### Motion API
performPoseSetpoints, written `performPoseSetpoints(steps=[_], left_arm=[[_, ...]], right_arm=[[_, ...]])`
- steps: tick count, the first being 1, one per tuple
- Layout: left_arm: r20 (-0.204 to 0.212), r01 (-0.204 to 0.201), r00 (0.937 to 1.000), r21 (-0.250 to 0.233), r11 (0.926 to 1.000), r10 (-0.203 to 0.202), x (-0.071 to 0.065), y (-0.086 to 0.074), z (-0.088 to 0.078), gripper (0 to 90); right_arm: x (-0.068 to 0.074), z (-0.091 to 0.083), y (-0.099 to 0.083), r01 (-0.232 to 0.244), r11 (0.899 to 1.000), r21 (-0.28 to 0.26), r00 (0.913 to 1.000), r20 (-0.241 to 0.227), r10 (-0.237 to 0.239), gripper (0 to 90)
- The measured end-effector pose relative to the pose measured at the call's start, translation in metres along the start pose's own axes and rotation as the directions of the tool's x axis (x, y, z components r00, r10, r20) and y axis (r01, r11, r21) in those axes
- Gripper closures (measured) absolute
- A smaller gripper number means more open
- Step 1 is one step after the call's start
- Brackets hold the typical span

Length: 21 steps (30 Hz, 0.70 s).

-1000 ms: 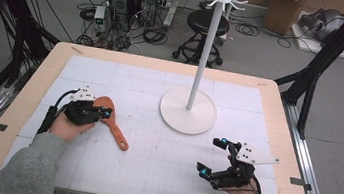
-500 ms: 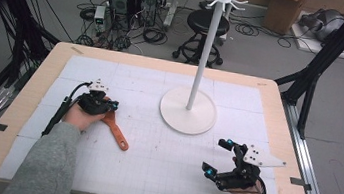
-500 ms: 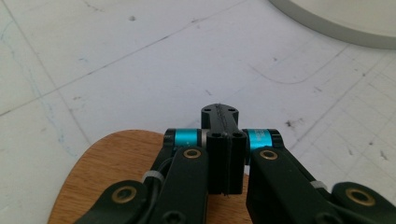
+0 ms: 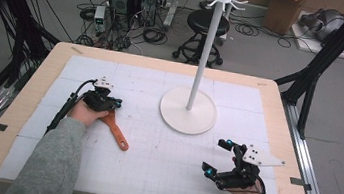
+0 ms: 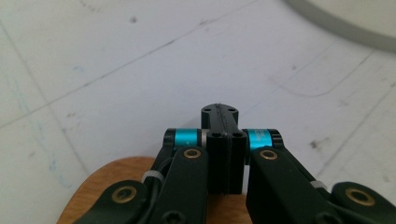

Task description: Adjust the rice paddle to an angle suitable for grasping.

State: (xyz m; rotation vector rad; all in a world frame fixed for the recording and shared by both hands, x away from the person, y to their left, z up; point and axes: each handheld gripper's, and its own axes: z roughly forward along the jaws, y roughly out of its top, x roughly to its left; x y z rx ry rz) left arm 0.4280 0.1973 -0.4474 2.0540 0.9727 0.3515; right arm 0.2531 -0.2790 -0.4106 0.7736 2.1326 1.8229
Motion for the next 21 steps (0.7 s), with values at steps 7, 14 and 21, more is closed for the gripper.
performPoseSetpoints(steps=[7,14,21], left_arm=[[-0.038,-0.032,0.9987,0.022,0.9992,0.033,-0.006,0.001,-0.001,89.9],[-0.048,-0.076,0.9956,0.101,0.9921,0.081,-0.013,0.0,-0.013,89.9],[-0.024,-0.081,0.9962,0.113,0.9903,0.084,-0.014,-0.009,-0.026,89.9]], right_arm=[[-0.002,-0.002,-0.001,-0.005,1.0,0.003,1.0,0.002,0.005,0.0],[0.001,-0.004,0.0,0.0,1.0,-0.006,1.0,0.007,0.0,0.0],[0.004,-0.005,0.0,0.002,1.0,0.004,1.0,0.006,-0.002,0.0]])
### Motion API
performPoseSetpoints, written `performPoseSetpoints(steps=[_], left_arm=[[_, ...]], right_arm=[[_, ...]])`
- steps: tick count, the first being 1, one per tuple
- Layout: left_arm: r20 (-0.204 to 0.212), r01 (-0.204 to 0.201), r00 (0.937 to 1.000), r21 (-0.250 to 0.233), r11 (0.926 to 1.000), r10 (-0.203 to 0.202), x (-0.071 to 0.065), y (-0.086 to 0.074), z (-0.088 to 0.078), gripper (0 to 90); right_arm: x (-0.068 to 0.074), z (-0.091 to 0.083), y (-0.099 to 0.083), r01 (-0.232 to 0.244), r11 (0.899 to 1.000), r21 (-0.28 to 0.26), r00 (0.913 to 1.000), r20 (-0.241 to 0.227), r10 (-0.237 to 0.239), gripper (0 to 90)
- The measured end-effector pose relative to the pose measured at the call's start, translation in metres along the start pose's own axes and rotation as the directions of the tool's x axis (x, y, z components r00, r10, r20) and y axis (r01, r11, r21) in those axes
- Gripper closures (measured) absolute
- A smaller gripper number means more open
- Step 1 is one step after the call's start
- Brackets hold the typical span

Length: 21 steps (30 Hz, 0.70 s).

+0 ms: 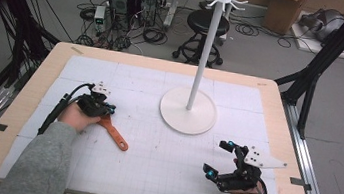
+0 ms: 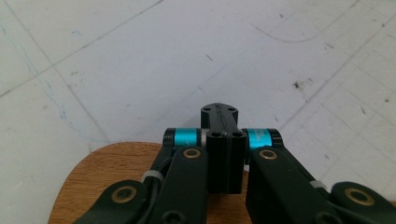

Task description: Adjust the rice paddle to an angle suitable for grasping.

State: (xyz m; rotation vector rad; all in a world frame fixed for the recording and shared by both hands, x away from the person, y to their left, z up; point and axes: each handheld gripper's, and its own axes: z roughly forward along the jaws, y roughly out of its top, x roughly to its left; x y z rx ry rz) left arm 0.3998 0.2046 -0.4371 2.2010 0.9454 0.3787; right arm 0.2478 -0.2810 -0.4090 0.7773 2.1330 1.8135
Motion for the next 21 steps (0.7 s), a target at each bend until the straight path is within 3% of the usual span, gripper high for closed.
performPoseSetpoints(steps=[2,6,9,11,14,21], left_arm=[[0.01,0.012,0.9999,0.0,0.9999,-0.012,0.0,-0.003,-0.003,89.9],[0.017,0.02,0.9996,0.05,0.9986,-0.02,-0.004,-0.004,-0.01,89.9],[0.019,0.005,0.9998,0.074,0.9972,-0.006,-0.008,-0.007,-0.016,89.9],[0.021,-0.006,0.9998,0.065,0.9979,0.004,-0.011,-0.013,-0.021,89.8],[0.032,0.01,0.9994,0.041,0.9991,-0.011,-0.013,-0.025,-0.029,89.9],[0.03,0.027,0.9991,0.03,0.9992,-0.028,-0.016,-0.038,-0.04,89.8]], right_arm=[[0.0,0.0,0.0,0.003,1.0,-0.002,1.0,0.0,-0.003,0.0],[-0.002,0.002,0.0,-0.001,1.0,0.001,1.0,0.003,0.001,0.0],[-0.002,0.004,0.0,0.006,1.0,0.005,1.0,0.001,-0.006,0.0],[0.0,0.008,0.0,0.009,1.0,0.016,1.0,-0.004,-0.009,0.0],[0.002,0.011,0.001,0.016,1.0,0.026,0.9998,-0.014,-0.015,0.0],[0.001,0.017,0.002,0.02,0.999,0.034,0.9994,-0.029,-0.019,0.0]])
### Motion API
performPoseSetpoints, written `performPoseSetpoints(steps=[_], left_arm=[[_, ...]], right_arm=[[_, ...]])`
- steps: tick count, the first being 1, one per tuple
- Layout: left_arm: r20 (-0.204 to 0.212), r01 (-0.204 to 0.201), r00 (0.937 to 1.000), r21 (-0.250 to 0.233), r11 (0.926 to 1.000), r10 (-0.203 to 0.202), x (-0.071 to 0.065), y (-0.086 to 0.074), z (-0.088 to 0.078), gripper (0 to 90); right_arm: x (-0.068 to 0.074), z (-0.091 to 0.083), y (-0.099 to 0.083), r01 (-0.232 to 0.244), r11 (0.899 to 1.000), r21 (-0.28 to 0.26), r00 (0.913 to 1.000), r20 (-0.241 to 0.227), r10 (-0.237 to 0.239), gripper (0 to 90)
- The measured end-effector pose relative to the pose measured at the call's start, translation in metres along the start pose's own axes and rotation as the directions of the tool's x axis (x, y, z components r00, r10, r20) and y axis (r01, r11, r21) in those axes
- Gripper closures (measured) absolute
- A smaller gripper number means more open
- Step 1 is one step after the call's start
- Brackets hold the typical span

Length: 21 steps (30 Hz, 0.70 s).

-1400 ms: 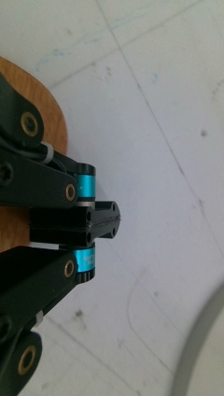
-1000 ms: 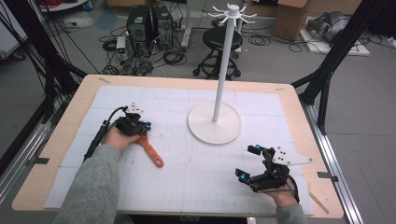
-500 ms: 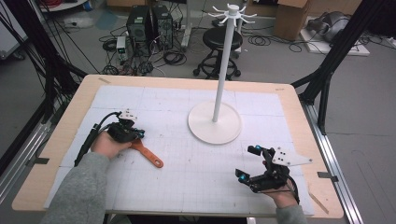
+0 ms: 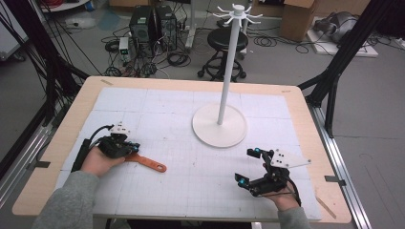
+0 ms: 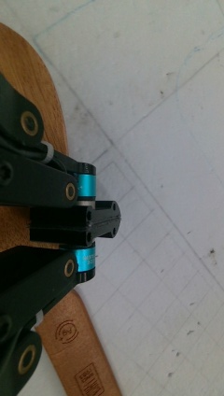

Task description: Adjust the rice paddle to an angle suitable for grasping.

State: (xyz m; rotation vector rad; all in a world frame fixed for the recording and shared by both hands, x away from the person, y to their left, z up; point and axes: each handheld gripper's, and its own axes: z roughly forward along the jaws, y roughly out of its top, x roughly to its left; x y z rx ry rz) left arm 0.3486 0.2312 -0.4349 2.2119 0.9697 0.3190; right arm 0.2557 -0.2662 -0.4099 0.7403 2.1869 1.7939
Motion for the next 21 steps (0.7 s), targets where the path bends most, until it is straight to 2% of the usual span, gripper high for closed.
performPoseSetpoints(steps=[4,6,8,10,12,15,17,21], left_arm=[[0.004,0.01,0.9999,-0.007,0.9999,-0.01,-0.003,-0.006,-0.005,89.8],[-0.012,-0.019,0.9997,0.002,0.9998,0.019,-0.005,-0.005,-0.005,89.8],[-0.01,-0.016,0.9998,-0.016,0.9997,0.016,-0.006,-0.003,-0.005,89.9],[0.012,-0.007,0.9999,-0.07,0.9975,0.008,-0.008,-0.001,-0.009,89.9],[0.025,-0.022,0.9994,-0.111,0.9935,0.025,-0.014,0.002,-0.014,89.9],[0.047,-0.063,0.9965,-0.115,0.9914,0.069,-0.027,0.002,-0.02,89.8],[0.065,-0.07,0.9948,-0.117,0.9907,0.078,-0.034,0.001,-0.023,89.9],[0.107,-0.081,0.9894,-0.154,0.9847,0.099,-0.045,0.002,-0.028,89.8]], right_arm=[[-0.002,0.002,0.0,-0.003,1.0,-0.001,1.0,0.005,0.003,0.0],[-0.002,0.003,0.0,-0.002,1.0,-0.002,1.0,0.006,0.002,0.0],[-0.001,0.005,0.001,-0.003,1.0,0.0,1.0,0.003,0.003,0.0],[-0.001,0.005,0.001,-0.001,1.0,-0.001,1.0,0.002,0.001,0.0],[-0.002,0.006,0.001,-0.003,1.0,-0.002,1.0,0.002,0.003,0.0],[-0.003,0.006,0.001,-0.006,1.0,0.001,1.0,0.001,0.006,0.0],[-0.003,0.006,0.001,-0.005,1.0,-0.001,1.0,0.002,0.005,0.0],[-0.003,0.005,0.001,-0.008,1.0,-0.001,1.0,0.005,0.008,0.0]])
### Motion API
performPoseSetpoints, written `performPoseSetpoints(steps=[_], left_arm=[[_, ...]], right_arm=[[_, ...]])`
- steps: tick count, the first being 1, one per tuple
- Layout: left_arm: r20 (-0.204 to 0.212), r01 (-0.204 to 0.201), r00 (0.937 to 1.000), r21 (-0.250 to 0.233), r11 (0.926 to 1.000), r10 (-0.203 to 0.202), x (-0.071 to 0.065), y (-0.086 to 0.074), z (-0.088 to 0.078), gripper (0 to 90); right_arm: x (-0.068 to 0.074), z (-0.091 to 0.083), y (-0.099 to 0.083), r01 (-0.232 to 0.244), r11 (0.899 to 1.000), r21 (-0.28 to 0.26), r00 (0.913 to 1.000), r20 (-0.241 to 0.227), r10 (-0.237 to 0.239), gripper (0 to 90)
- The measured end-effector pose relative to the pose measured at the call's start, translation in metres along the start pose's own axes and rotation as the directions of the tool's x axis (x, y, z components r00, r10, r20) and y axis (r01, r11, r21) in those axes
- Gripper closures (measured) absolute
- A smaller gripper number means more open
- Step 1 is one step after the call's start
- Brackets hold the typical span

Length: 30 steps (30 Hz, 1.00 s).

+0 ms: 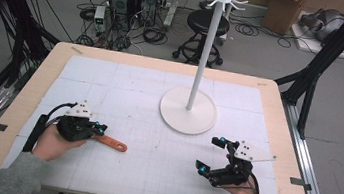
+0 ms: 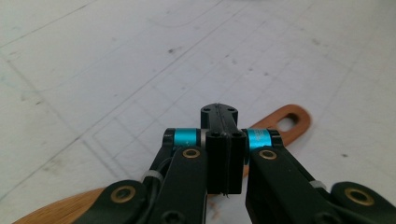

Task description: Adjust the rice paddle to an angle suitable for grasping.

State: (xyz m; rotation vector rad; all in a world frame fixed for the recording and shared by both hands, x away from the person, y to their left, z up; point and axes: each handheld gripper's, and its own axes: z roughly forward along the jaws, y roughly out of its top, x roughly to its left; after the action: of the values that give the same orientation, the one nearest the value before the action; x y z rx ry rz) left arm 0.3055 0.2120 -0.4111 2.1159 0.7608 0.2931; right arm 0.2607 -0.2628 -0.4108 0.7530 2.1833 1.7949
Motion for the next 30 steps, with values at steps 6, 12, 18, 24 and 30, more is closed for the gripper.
performPoseSetpoints(steps=[6,12,18,24,30], left_arm=[[0.039,-0.032,0.9986,-0.062,0.9975,0.035,-0.01,-0.004,0.003,89.8],[0.051,-0.017,0.9985,-0.044,0.9989,0.02,-0.008,-0.01,0.002,89.7],[0.083,-0.053,0.9952,0.006,0.9986,0.052,-0.016,-0.014,0.012,89.7],[0.132,-0.101,0.9869,0.045,0.9939,0.094,-0.021,-0.016,0.019,89.8],[0.126,-0.112,0.9868,0.081,0.9904,0.102,-0.02,-0.018,0.028,89.8]], right_arm=[[0.0,0.001,-0.001,0.001,1.0,0.014,1.0,-0.004,-0.001,0.0],[0.002,0.002,-0.001,0.011,1.0,0.019,0.9999,-0.01,-0.011,0.0],[0.003,0.001,-0.001,0.018,1.0,0.017,0.9998,-0.006,-0.018,0.0],[0.005,0.0,-0.001,0.013,1.0,0.026,0.9999,-0.008,-0.013,0.0],[0.006,0.0,-0.002,0.011,0.999,0.031,0.9999,-0.011,-0.01,0.0]])
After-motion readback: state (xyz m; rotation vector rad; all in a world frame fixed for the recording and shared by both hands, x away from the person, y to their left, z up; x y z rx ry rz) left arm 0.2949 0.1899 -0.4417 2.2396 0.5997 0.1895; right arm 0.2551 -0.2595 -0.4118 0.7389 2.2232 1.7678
